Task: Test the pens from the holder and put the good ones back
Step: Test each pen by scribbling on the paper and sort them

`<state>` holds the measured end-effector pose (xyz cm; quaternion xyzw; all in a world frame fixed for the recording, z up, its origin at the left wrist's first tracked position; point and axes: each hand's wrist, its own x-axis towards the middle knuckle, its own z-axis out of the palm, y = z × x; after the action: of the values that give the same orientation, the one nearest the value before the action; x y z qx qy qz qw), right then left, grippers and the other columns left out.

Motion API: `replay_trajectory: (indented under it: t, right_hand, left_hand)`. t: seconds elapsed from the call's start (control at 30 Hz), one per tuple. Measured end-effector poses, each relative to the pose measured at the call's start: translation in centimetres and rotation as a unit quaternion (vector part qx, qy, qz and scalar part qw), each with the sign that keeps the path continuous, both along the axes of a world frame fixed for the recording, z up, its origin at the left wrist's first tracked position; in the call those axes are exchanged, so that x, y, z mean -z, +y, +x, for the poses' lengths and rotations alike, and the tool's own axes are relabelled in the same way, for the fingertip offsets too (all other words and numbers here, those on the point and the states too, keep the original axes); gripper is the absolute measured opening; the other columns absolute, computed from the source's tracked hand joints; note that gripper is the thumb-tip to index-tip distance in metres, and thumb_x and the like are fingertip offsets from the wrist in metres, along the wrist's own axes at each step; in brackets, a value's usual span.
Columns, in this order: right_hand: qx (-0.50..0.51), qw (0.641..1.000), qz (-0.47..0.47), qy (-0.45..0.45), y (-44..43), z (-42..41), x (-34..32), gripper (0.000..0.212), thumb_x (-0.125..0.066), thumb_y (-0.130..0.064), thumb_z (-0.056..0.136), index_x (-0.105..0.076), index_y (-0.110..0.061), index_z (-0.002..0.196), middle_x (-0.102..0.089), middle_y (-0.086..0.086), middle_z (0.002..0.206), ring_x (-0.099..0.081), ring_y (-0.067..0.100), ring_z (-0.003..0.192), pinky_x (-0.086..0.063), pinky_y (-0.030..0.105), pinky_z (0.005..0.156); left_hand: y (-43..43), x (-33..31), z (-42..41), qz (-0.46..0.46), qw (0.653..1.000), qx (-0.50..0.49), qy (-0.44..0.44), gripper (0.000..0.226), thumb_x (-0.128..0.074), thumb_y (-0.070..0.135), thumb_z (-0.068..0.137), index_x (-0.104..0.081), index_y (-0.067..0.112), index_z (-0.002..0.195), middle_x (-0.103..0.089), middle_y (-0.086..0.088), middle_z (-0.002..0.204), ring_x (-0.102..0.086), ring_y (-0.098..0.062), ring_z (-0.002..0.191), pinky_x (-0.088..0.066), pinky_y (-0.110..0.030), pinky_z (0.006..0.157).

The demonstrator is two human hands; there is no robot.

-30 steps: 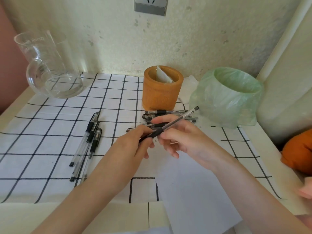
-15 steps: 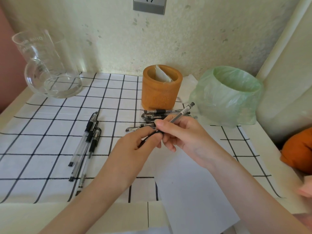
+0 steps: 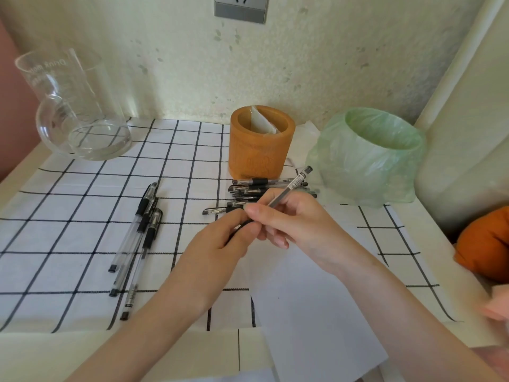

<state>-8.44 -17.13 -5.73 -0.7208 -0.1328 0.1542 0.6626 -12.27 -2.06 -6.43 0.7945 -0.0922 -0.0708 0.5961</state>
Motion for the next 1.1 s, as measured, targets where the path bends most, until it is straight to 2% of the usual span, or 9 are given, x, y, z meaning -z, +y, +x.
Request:
replay_trajectory:
  t: [0.1,0.17,0.23,0.37,0.53,0.67,0.83,0.93,1.1]
  right_hand:
    - [0.012,0.999,0.042,0.027,-0.4,0.0,-0.4,0.021,-0.063,-0.023,0.081,-0.056,-0.010,0.067,-0.046,0.000,0.049,-0.044,0.010,0.042,-0.038,0.019,0.049]
    - [0.046,0.997,0.053,0.033,-0.8,0.3,-0.4,0.021,-0.063,-0.021,0.083,-0.055,-0.007,0.069,-0.045,-0.001,0.049,-0.042,0.011,0.041,-0.036,0.018,0.043]
    - [0.119,0.988,0.082,0.048,-1.5,0.8,0.0,0.021,-0.063,-0.018,0.087,-0.055,-0.007,0.070,-0.045,-0.003,0.047,-0.042,0.012,0.040,-0.033,0.019,0.039]
    - [0.231,0.967,0.092,0.056,-3.2,1.9,0.2,0.021,-0.070,-0.020,0.083,-0.057,-0.012,0.068,-0.054,-0.001,0.051,-0.057,0.016,0.046,-0.037,0.021,0.040]
    - [0.233,0.969,0.057,0.052,-2.9,2.2,1.2,0.011,-0.063,-0.015,0.088,-0.060,-0.009,0.079,-0.057,0.001,0.053,-0.061,0.020,0.051,-0.040,0.025,0.043]
    - [0.228,0.973,0.028,0.040,-2.8,2.6,2.0,0.020,-0.060,-0.024,0.091,-0.068,-0.008,0.083,-0.067,0.007,0.061,-0.066,0.022,0.056,-0.041,0.023,0.041]
    - [0.311,0.950,-0.032,-0.009,-2.4,3.0,4.6,0.040,-0.075,-0.020,0.080,-0.046,-0.015,0.052,-0.044,0.002,0.044,-0.041,0.015,0.040,-0.032,0.018,0.040]
    - [0.345,0.932,-0.072,-0.081,-2.0,3.2,5.8,0.046,-0.072,-0.016,0.082,-0.042,-0.016,0.048,-0.039,-0.002,0.043,-0.035,0.010,0.043,-0.031,0.018,0.047]
    - [0.361,0.919,-0.110,-0.117,-2.0,3.5,6.9,0.034,-0.062,-0.007,0.085,-0.045,-0.004,0.055,-0.041,0.011,0.050,-0.034,0.011,0.046,-0.030,0.017,0.047]
  left_hand:
    - [-0.1,-0.5,0.0,-0.019,1.000,-0.011,-0.013,0.019,-0.051,0.036,0.087,-0.066,0.025,0.082,-0.050,0.017,0.044,-0.036,-0.003,0.040,-0.031,-0.012,0.043]
    - [0.1,-0.1,0.0,0.026,1.000,-0.014,-0.003,0.029,-0.049,0.057,0.076,-0.063,0.035,0.089,-0.053,0.004,0.056,-0.044,-0.014,0.051,-0.040,-0.024,0.052]
    - [0.5,0.6,0.0,0.102,0.994,-0.014,0.035,0.041,-0.046,0.069,0.067,-0.055,0.043,0.097,-0.047,-0.001,0.062,-0.044,-0.009,0.055,-0.036,-0.022,0.055]
    - [0.9,1.7,-0.1,0.278,0.959,0.041,-0.028,0.041,-0.052,0.058,0.081,-0.040,0.049,0.119,-0.043,0.009,0.060,-0.043,-0.004,0.052,-0.035,-0.014,0.053]
    - [0.5,2.1,-0.5,0.371,0.918,0.136,-0.030,0.066,-0.055,0.061,0.078,-0.020,0.058,0.134,-0.044,0.009,0.066,-0.044,-0.004,0.058,-0.034,-0.016,0.054]
    - [0.5,2.3,-0.6,0.408,0.901,0.144,-0.025,0.073,-0.056,0.063,0.077,-0.015,0.057,0.137,-0.044,0.008,0.081,-0.041,-0.008,0.075,-0.032,-0.019,0.060]
    - [0.6,2.6,-0.7,0.415,0.897,0.149,-0.023,0.074,-0.055,0.062,0.078,-0.012,0.056,0.138,-0.045,0.009,0.093,-0.051,-0.012,0.100,-0.034,-0.022,0.073]
    - [0.6,2.7,-0.5,0.417,0.896,0.151,-0.024,0.074,-0.055,0.062,0.078,-0.011,0.055,0.138,-0.045,0.009,0.091,-0.046,-0.011,0.089,-0.033,-0.022,0.071]
    - [0.6,2.8,-0.5,0.419,0.895,0.152,-0.027,0.074,-0.055,0.061,0.079,-0.012,0.054,0.138,-0.038,0.011,0.080,-0.041,-0.012,0.081,-0.032,-0.023,0.068]
